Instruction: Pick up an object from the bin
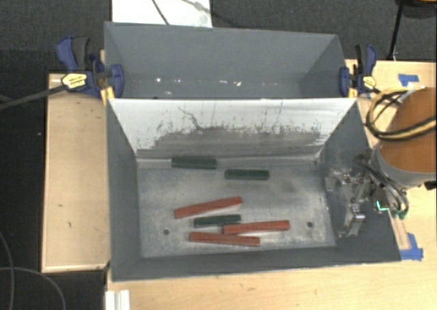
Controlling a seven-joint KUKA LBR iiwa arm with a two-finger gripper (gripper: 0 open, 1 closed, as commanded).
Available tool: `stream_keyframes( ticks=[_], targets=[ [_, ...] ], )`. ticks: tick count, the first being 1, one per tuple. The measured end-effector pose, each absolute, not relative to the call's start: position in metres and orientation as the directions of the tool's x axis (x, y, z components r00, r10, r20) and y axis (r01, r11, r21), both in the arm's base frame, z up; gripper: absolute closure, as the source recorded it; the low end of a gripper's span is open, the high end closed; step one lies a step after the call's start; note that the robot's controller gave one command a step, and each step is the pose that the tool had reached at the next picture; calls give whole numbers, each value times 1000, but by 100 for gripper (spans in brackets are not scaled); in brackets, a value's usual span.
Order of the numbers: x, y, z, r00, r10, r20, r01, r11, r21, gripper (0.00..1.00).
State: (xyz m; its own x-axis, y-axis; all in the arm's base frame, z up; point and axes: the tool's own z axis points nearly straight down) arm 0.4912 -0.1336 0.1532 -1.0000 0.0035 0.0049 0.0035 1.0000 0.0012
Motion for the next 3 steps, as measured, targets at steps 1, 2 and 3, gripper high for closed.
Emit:
stream_keyframes(
  ticks=[1,2,3],
  targets=[
    [493,-133,157,-1000,-1,-2,-1,1000,0,0],
    [497,-106,121,-991,130,-12,130,992,-2,0],
    [491,-71,87,-996,89,1,89,996,1,0]
  ],
)
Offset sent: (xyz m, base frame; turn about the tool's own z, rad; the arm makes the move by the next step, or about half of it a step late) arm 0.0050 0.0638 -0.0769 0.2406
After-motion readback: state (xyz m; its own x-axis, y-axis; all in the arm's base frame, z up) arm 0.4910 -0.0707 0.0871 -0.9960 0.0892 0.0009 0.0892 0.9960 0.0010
